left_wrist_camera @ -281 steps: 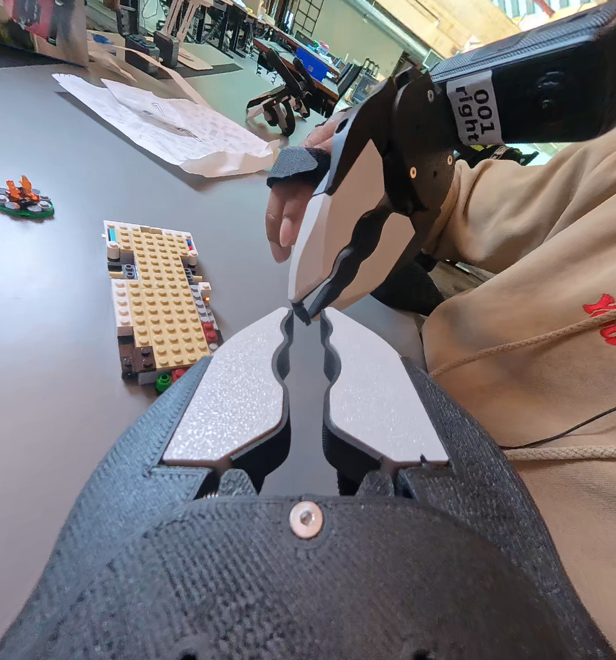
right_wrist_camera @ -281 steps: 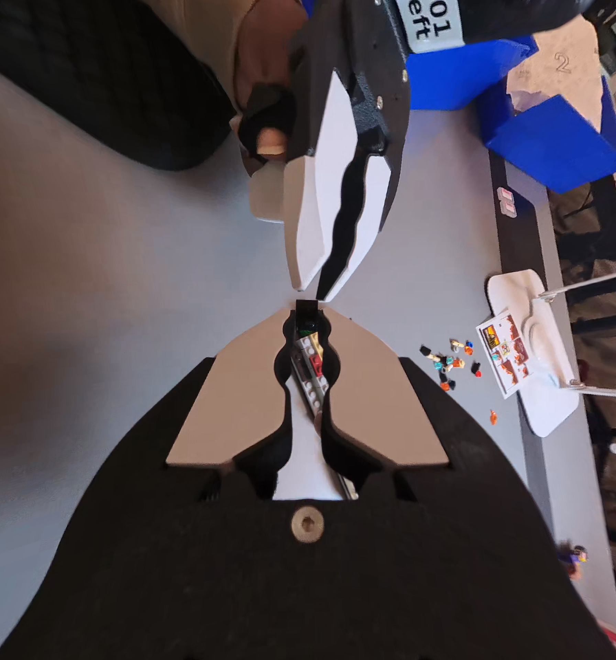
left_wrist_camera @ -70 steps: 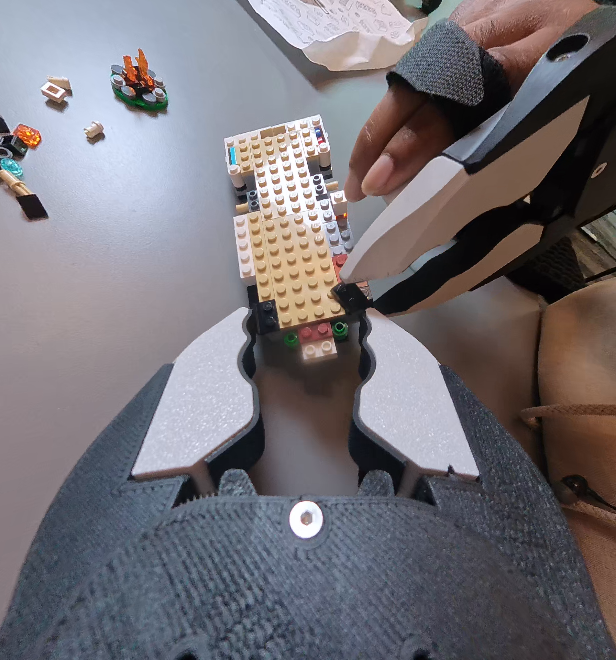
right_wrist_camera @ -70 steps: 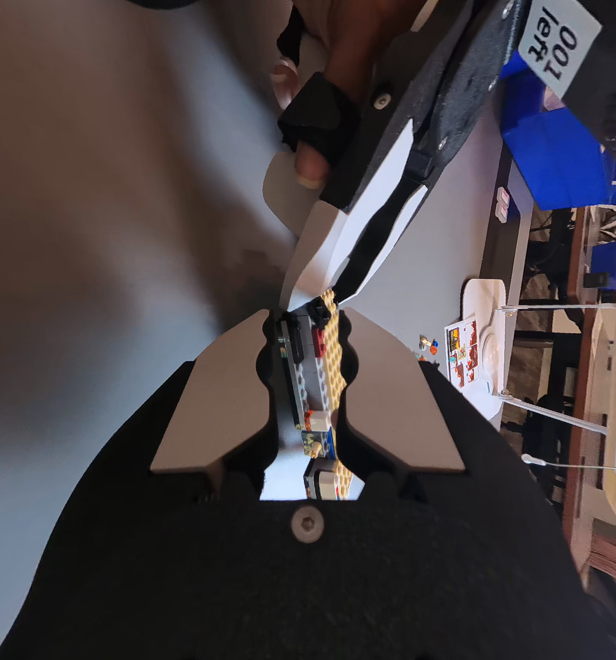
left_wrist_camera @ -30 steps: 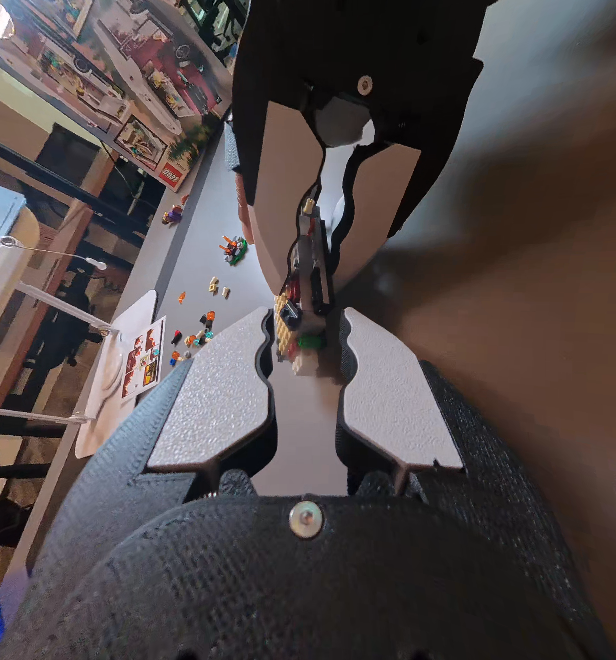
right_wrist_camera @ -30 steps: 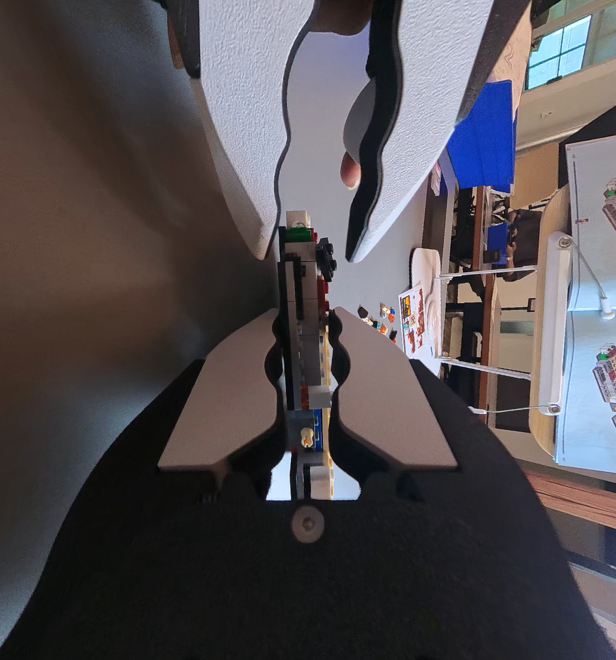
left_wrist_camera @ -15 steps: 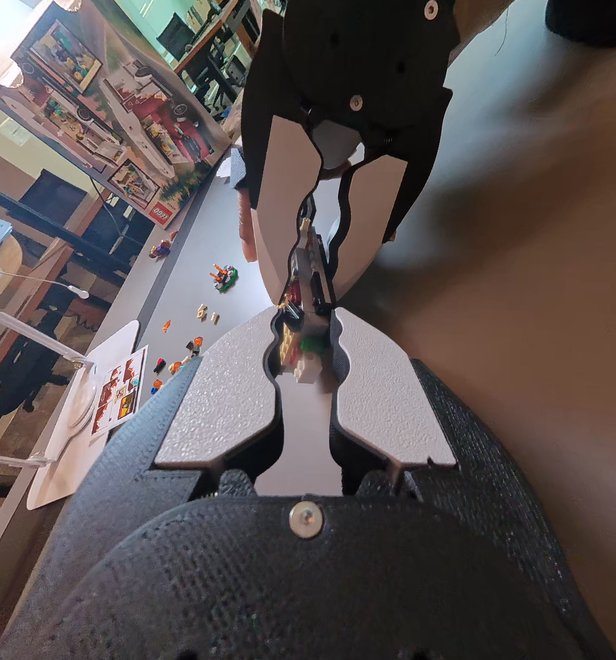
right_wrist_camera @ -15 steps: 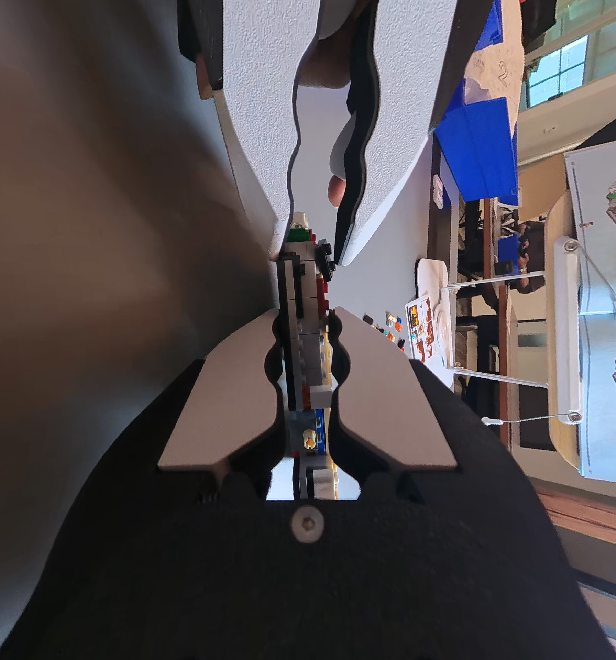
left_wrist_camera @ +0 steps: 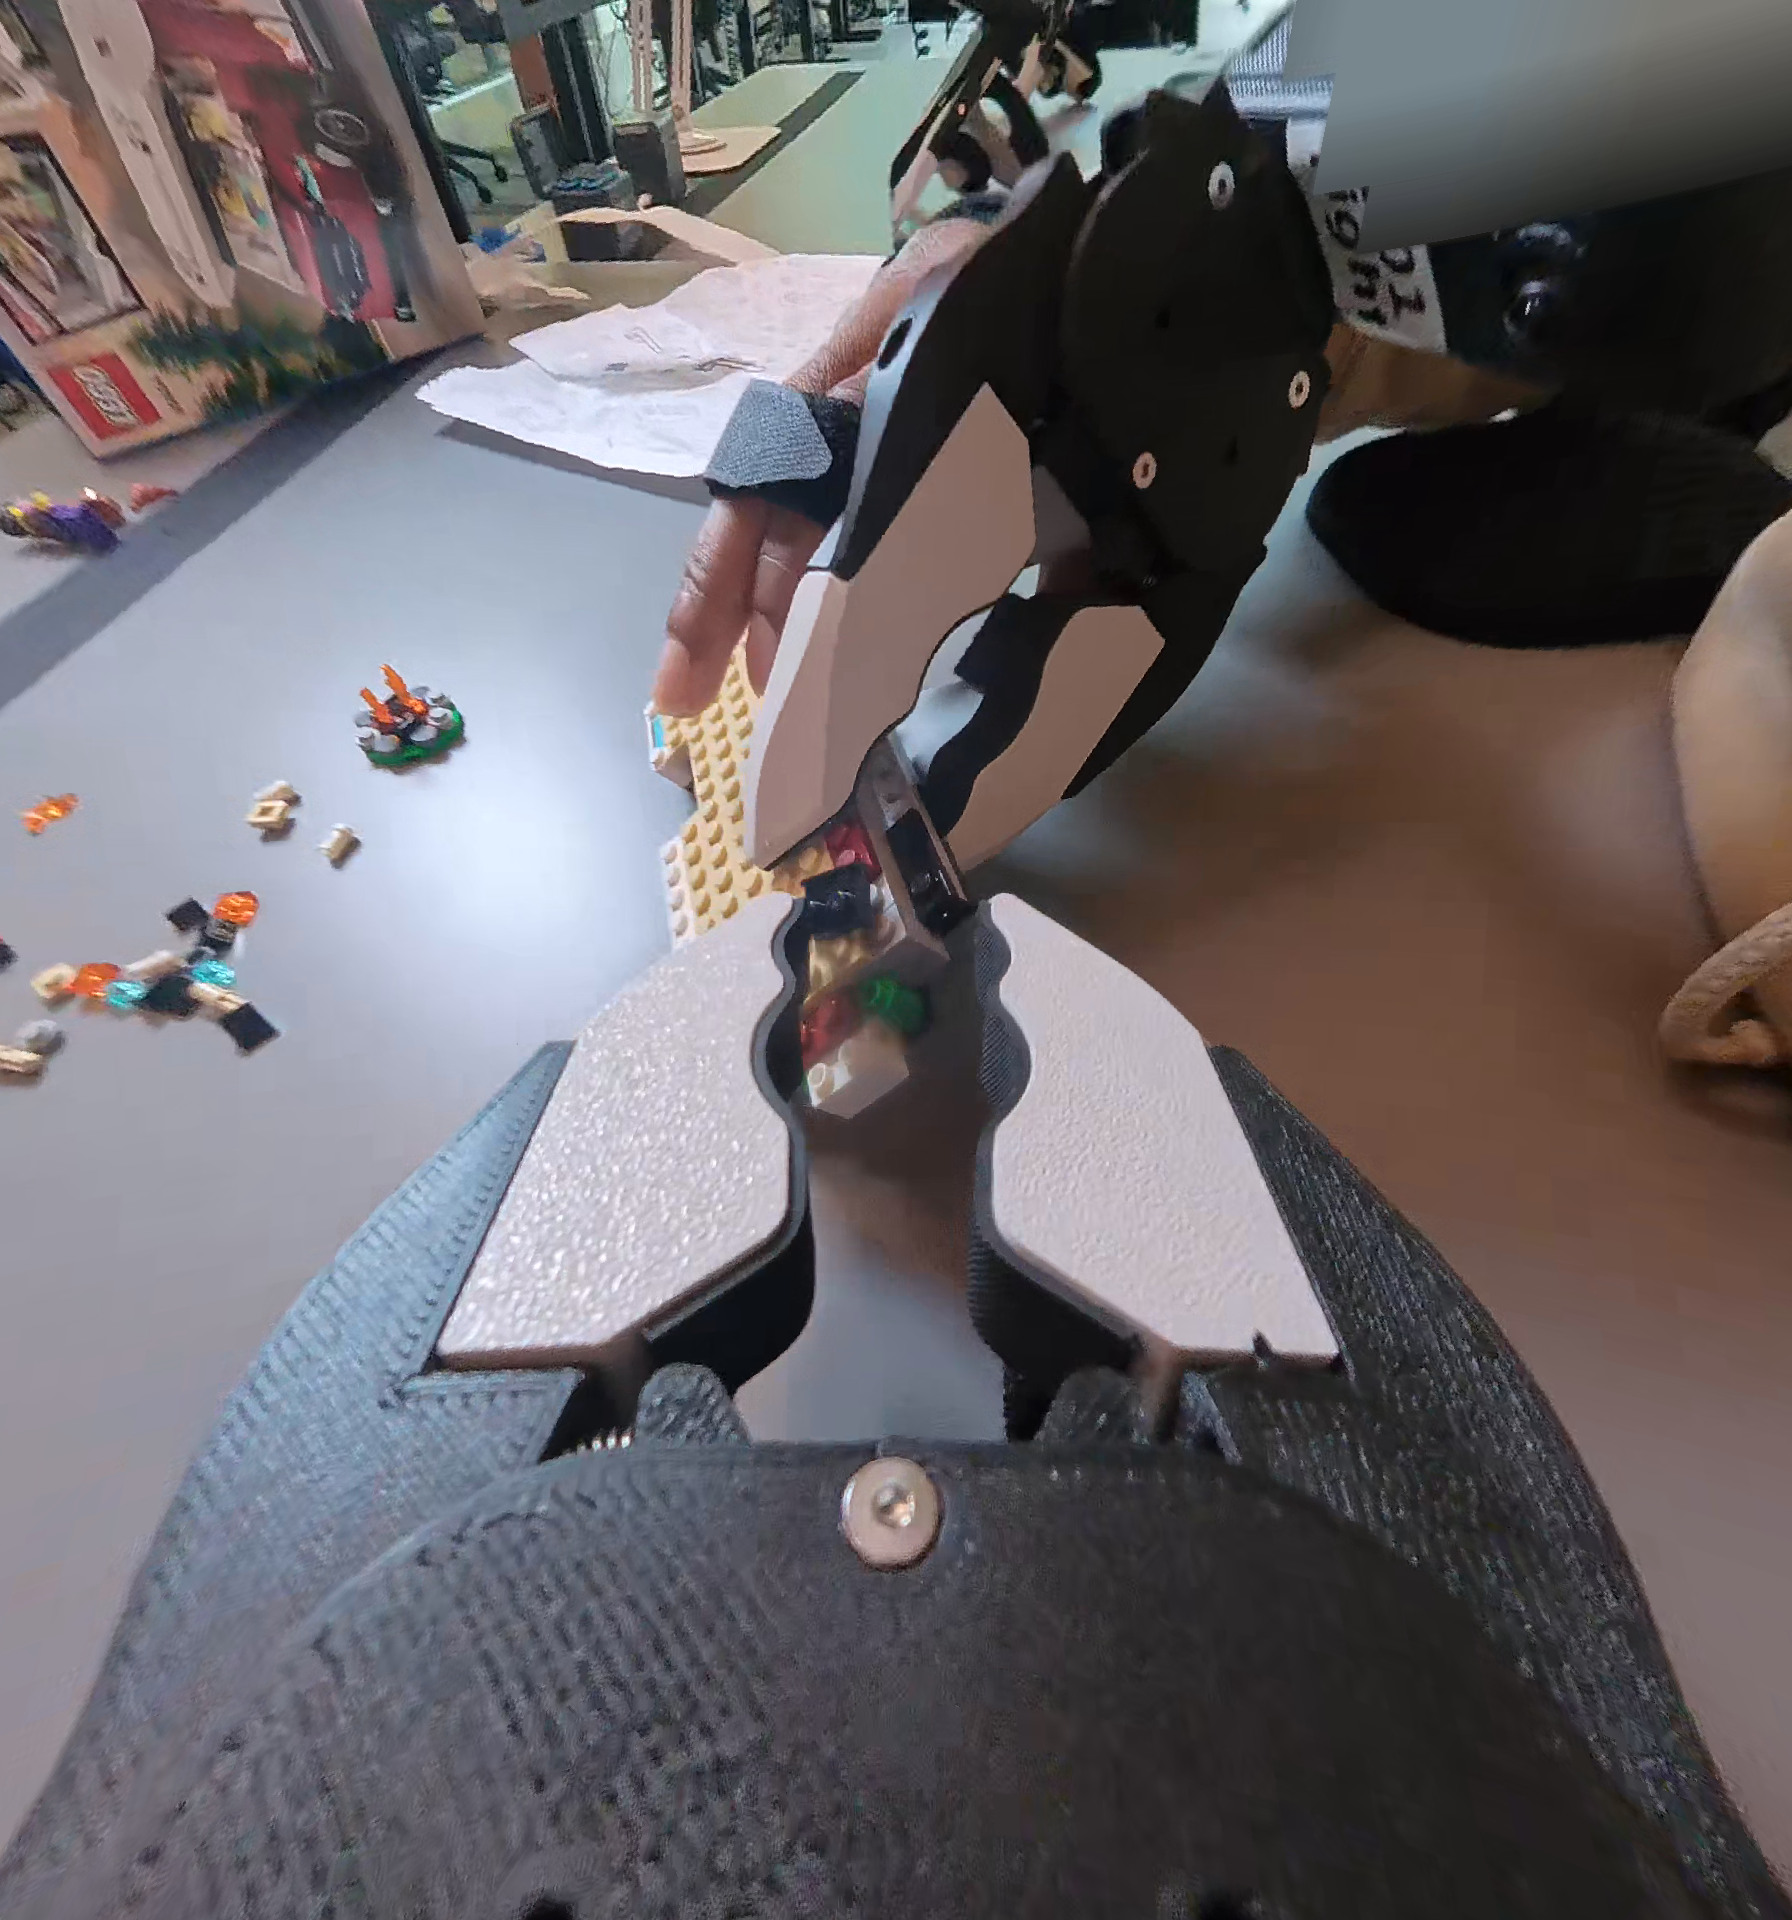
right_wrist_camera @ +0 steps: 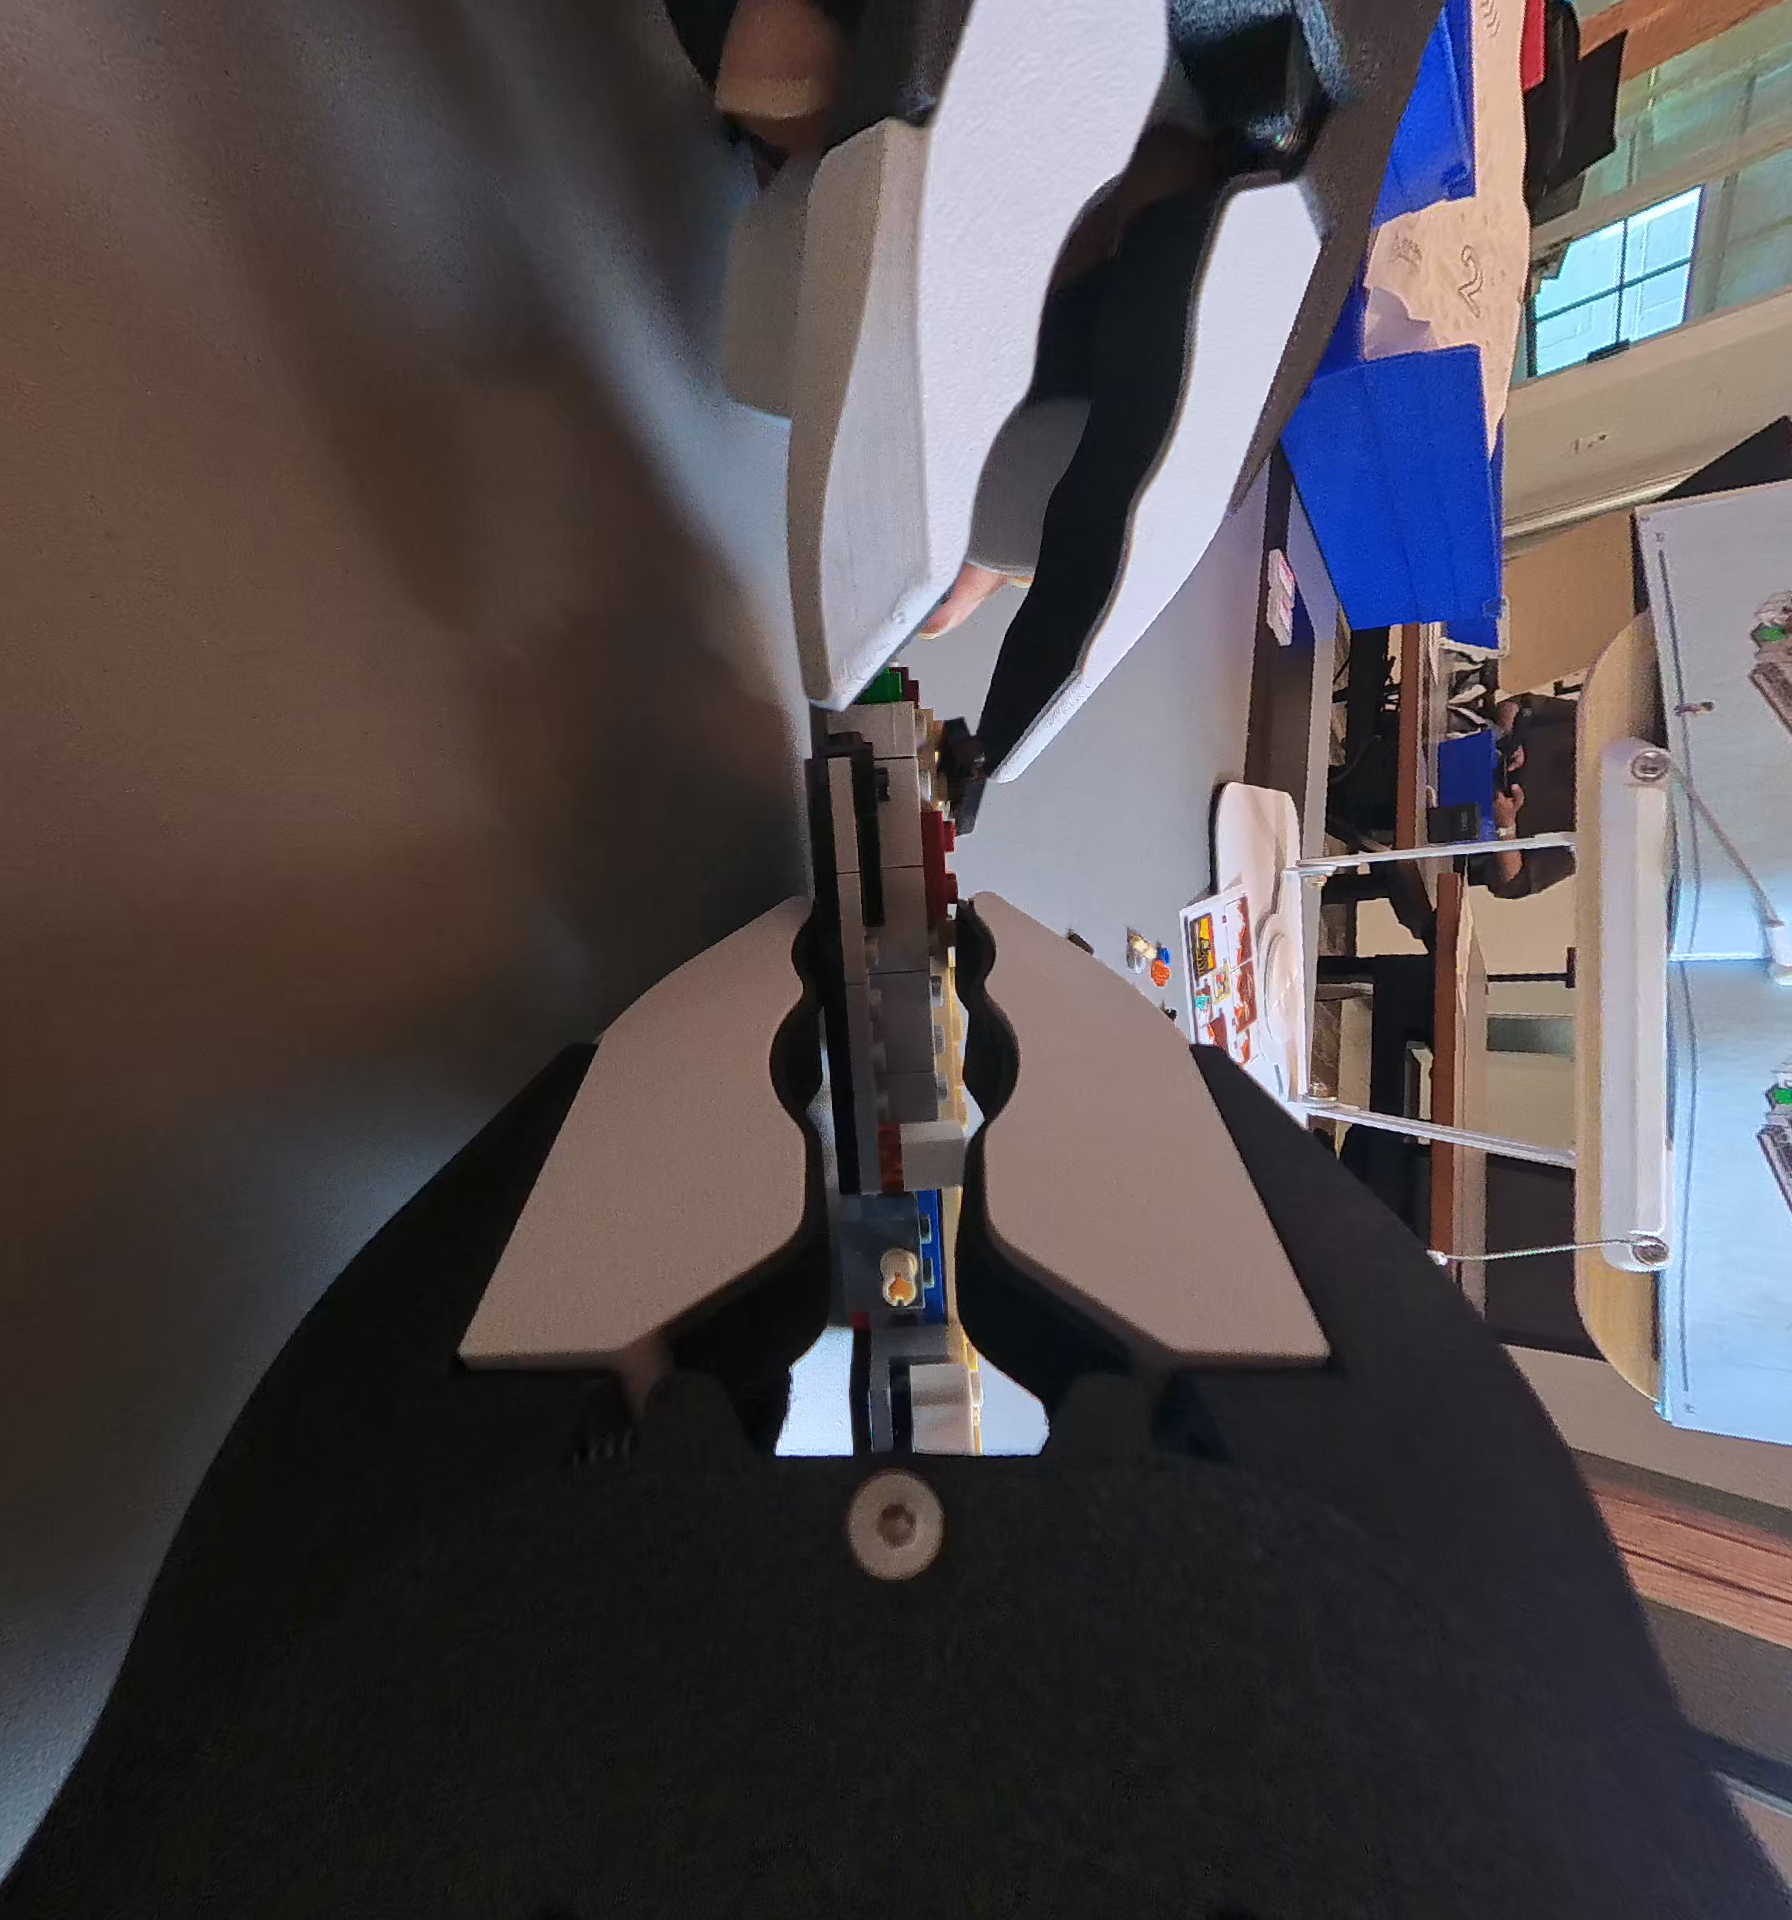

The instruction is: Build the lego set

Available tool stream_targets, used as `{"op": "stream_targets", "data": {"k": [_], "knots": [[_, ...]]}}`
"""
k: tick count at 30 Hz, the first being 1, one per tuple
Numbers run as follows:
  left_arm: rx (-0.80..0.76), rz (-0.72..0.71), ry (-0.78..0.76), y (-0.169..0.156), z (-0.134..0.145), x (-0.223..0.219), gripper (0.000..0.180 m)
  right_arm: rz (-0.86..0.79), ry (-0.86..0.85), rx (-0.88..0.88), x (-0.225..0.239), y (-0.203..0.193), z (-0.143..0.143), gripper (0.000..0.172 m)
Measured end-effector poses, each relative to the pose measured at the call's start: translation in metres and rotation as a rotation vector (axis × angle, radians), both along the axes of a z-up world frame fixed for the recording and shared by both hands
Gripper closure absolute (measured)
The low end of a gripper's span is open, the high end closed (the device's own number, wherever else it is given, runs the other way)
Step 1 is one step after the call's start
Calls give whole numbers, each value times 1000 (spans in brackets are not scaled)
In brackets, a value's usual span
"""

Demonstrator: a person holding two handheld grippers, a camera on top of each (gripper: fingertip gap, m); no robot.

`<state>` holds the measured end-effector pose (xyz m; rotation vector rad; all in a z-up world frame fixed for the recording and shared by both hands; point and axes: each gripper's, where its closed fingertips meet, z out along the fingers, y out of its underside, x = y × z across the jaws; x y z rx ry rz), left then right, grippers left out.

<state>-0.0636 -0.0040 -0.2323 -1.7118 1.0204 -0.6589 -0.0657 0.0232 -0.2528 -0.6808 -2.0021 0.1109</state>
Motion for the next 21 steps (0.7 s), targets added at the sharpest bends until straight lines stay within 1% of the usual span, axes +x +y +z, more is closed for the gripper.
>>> {"op": "stream_targets", "data": {"k": [8, 13, 14, 17, 21], "knots": [[-165, -16, -103, -1, -1, 0, 153, 15, 9, 57, 1, -2, -4, 148], [-231, 11, -87, 2, -7, 0, 162, 34, 12, 96, 0, -6, -7, 148], [-235, 23, -78, 3, -8, 0, 165, 35, 12, 99, 0, -7, -7, 148], [-219, 16, -46, 2, -8, 0, 166, 39, 15, 95, 1, -7, -7, 148], [-136, -23, -23, -2, -4, 0, 166, 49, 20, 93, 2, -9, -7, 148]]}}
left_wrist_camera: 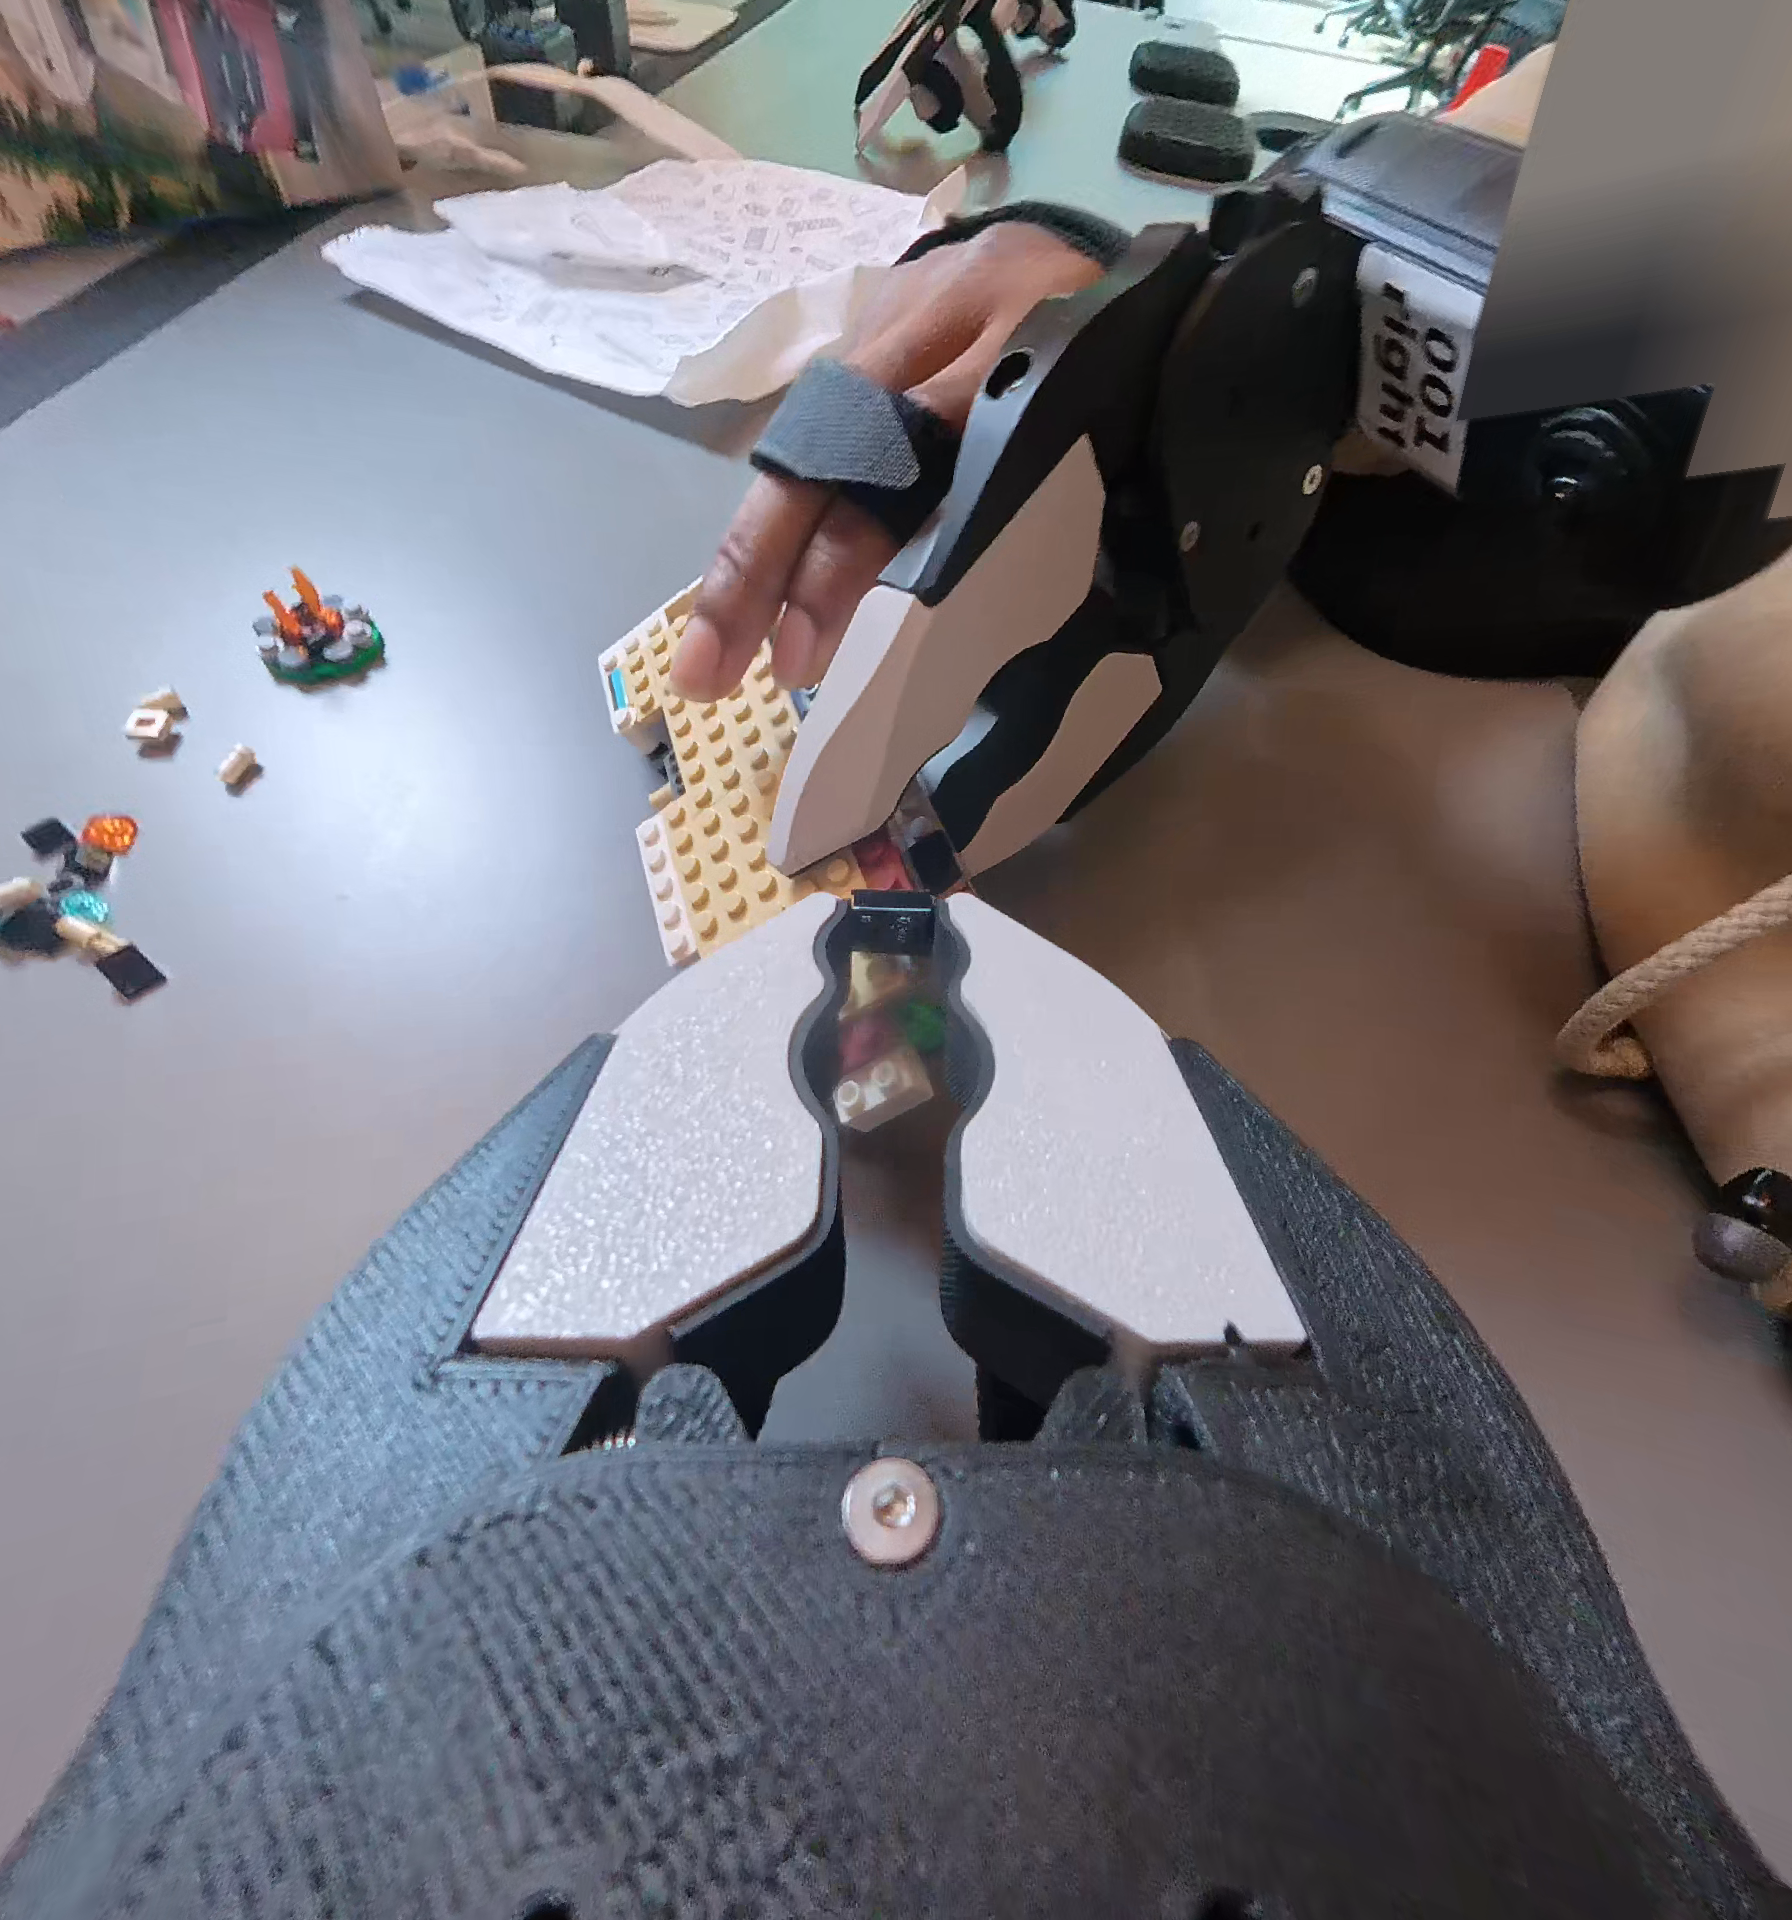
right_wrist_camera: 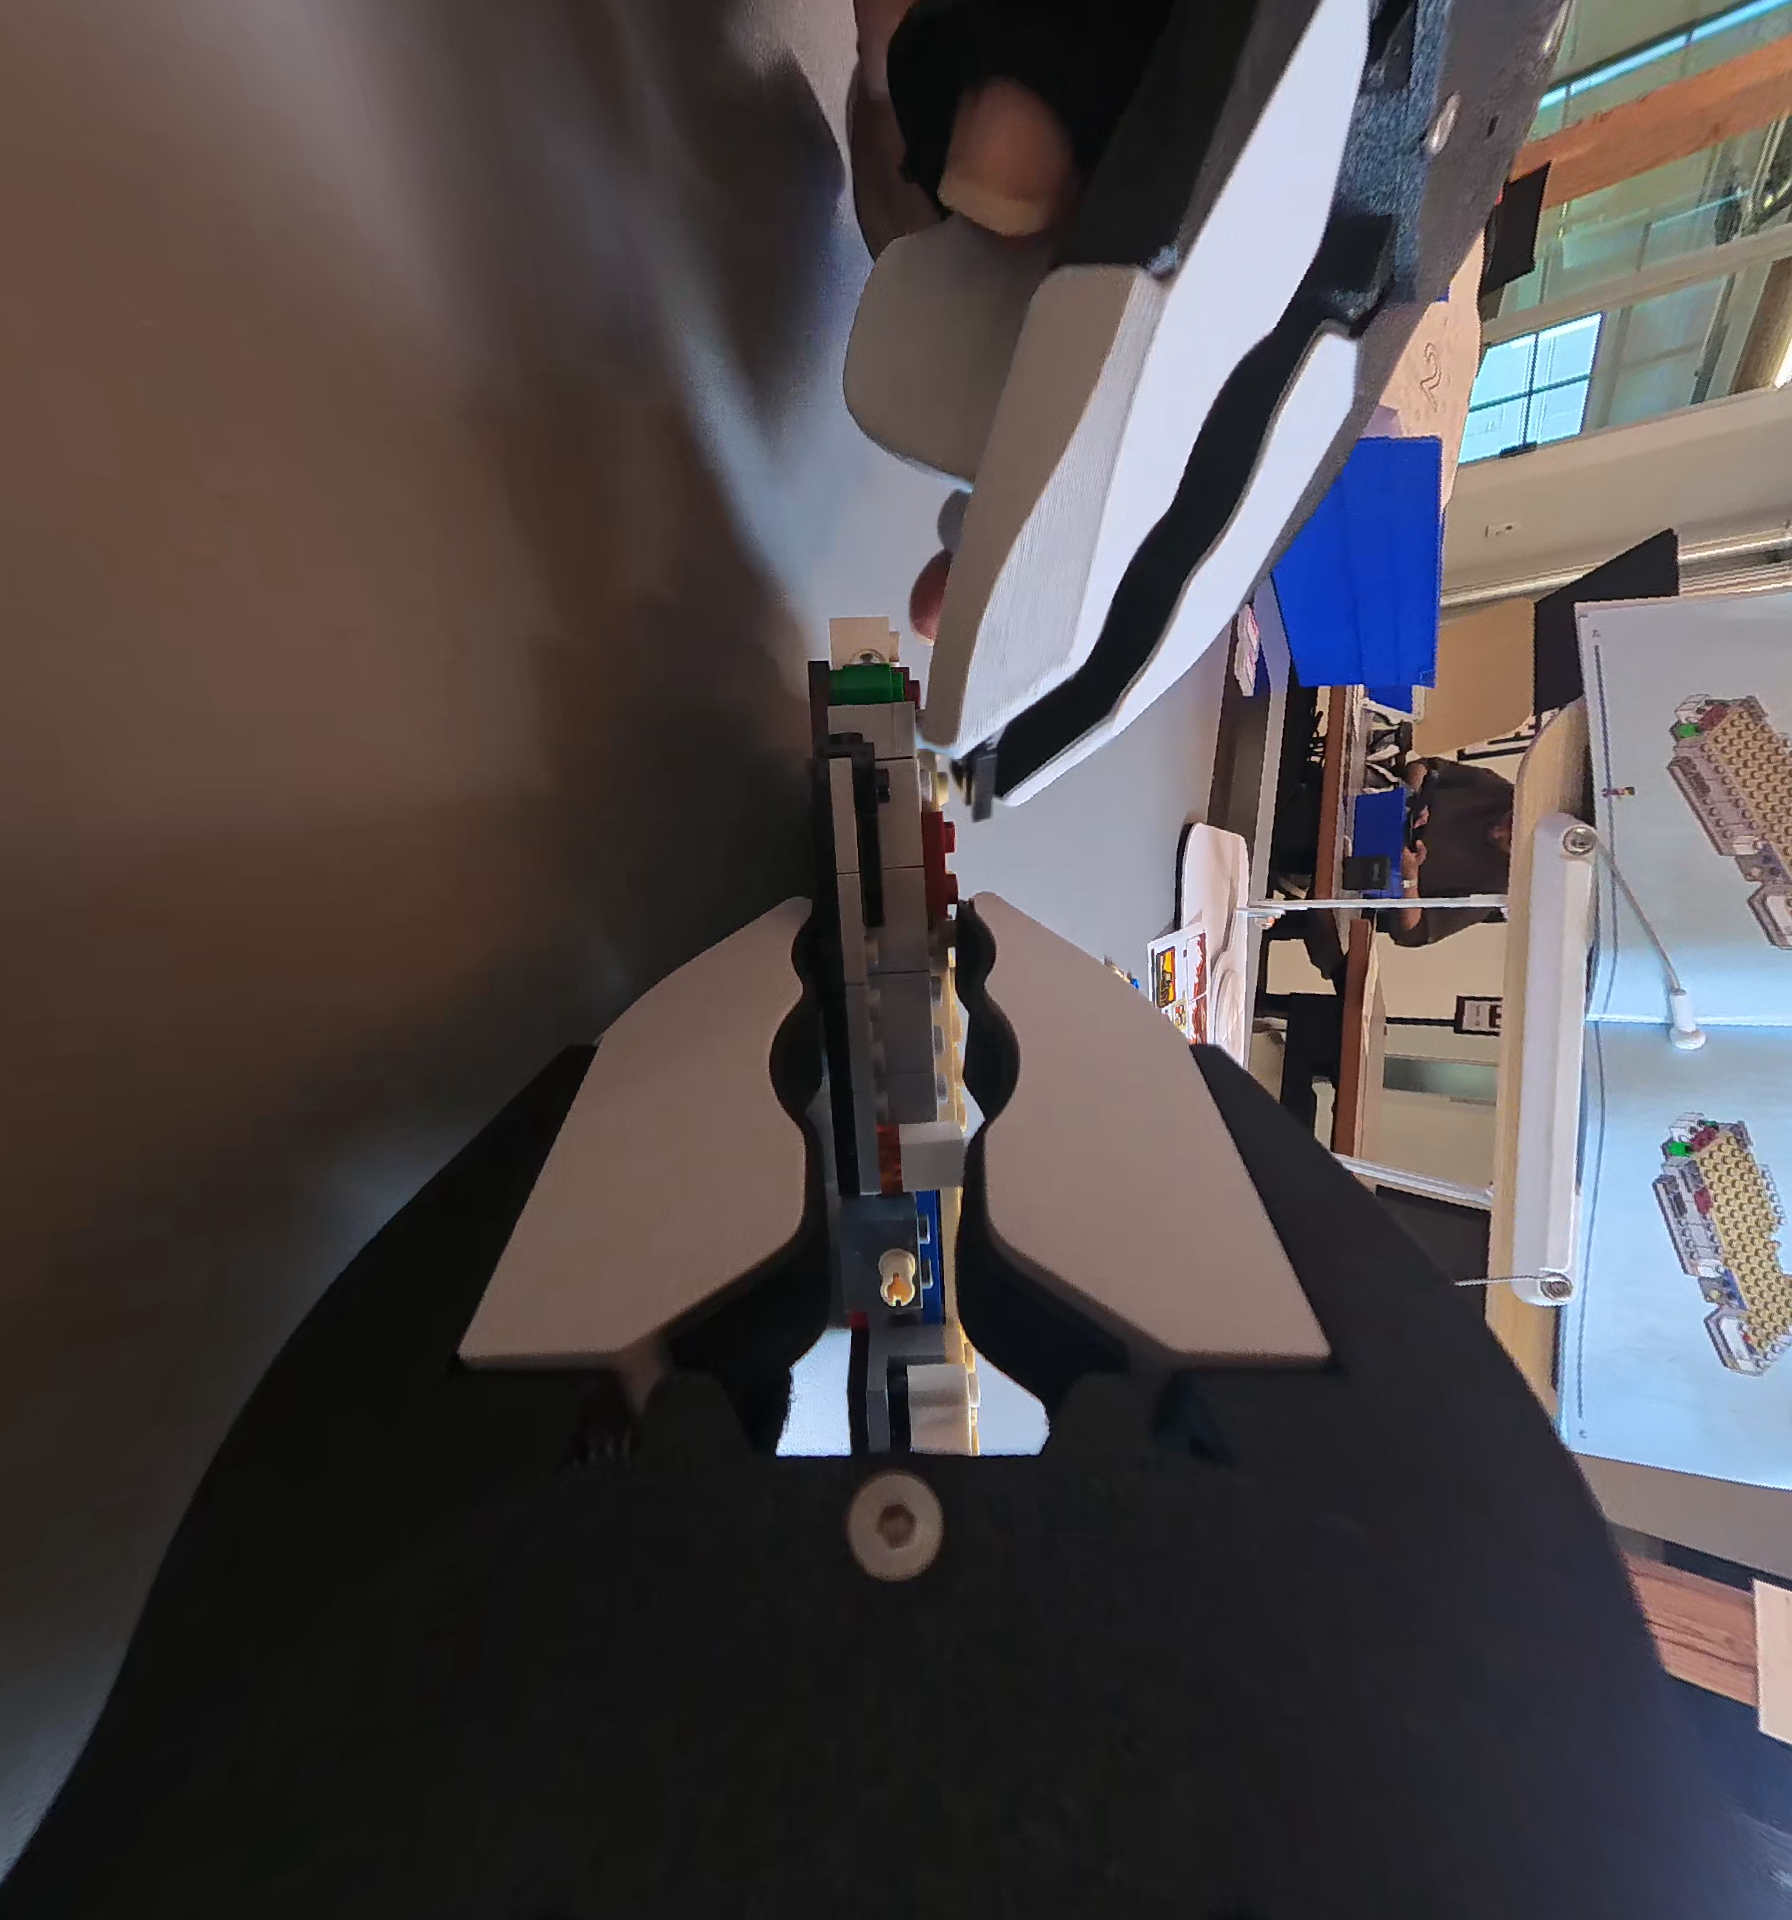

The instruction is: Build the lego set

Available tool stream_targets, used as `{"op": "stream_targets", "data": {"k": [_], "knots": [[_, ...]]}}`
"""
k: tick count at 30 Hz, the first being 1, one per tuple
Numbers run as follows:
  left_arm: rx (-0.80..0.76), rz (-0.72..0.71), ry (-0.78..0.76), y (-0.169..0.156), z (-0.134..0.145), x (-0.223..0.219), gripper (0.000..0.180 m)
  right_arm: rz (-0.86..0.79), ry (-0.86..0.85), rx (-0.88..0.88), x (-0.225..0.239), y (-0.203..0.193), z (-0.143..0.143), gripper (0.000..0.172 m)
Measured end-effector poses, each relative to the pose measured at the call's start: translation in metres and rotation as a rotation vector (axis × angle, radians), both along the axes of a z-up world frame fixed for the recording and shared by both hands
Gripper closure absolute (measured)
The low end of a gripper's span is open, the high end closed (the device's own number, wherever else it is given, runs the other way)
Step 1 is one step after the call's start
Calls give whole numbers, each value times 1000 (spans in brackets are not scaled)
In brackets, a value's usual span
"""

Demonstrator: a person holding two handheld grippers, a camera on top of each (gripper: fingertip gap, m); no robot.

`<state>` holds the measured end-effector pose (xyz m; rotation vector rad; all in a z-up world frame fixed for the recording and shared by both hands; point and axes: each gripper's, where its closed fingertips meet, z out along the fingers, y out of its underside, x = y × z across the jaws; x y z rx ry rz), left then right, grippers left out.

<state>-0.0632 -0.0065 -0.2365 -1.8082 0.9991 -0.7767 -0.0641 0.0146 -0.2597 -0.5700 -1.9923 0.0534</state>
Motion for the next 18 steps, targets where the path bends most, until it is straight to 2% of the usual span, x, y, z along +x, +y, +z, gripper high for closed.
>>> {"op": "stream_targets", "data": {"k": [6, 11, 18], "knots": [[168, -130, -28, -13, 18, 6, 166, 45, 22, -51, 3, -5, 5, 148], [199, -263, -6, -20, 19, 15, 166, 92, 32, -110, 7, -10, 12, 148], [207, -374, 40, -21, 15, 20, 166, 135, 27, -121, 11, -15, 13, 149]]}}
